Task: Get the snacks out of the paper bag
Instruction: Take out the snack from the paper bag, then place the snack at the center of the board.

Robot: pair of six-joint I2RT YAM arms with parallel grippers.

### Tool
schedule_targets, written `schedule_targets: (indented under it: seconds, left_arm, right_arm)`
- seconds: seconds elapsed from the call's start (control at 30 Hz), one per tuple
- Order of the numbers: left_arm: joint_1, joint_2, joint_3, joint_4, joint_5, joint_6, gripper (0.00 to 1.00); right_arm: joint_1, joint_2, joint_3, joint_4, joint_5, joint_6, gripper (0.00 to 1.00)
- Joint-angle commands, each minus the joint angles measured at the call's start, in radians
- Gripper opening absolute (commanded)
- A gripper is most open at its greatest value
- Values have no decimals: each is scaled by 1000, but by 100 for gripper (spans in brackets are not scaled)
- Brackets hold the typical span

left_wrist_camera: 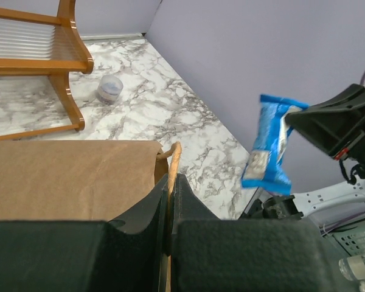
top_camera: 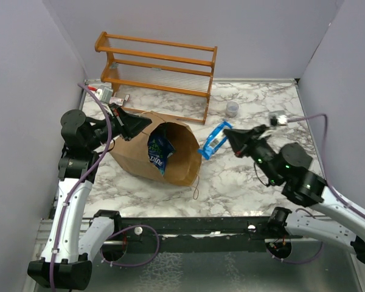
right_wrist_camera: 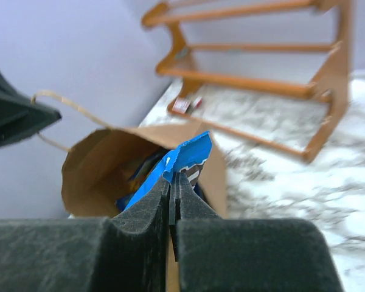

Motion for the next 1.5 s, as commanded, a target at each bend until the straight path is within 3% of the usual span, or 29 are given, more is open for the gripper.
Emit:
schedule_targets:
  seconds: [0.0, 0.17, 0.43, 0.53, 0.73, 1.03, 1.1, 1.27, 1.47]
  left_arm:
    - [0, -17, -9, 26, -23, 15, 0]
    - [0, -14, -14, 18, -24, 18, 0]
    - [0, 6, 5, 17, -34, 6, 0]
    - [0, 12, 0, 35, -26, -13, 0]
    - [0, 5, -24, 48, -30, -24, 0]
    - [-2, -15, -102, 161, 140, -67, 0]
    - [-2, -40, -123, 179, 164, -67, 0]
    - [-11, -73, -158, 200, 207, -63, 0]
    - [-14, -73, -158, 168, 182, -43, 0]
  right_arm:
    - [4, -168, -70, -49, 290, -164, 2]
    - [4, -208, -140, -25, 496, -243, 2]
    - [-7, 30, -91, -163, 677, -102, 2]
    - [-110, 86, -113, -124, 526, -72, 2]
    - [-525, 185, -184, 8, 11, 32, 2]
    - [-908, 497, -189, 215, -496, 254, 2]
    - [-979, 550, -217, 328, -598, 279, 2]
    - [-1071, 651, -237, 451, -603, 306, 3]
    - [-1088, 734, -247, 510, -584, 260, 11]
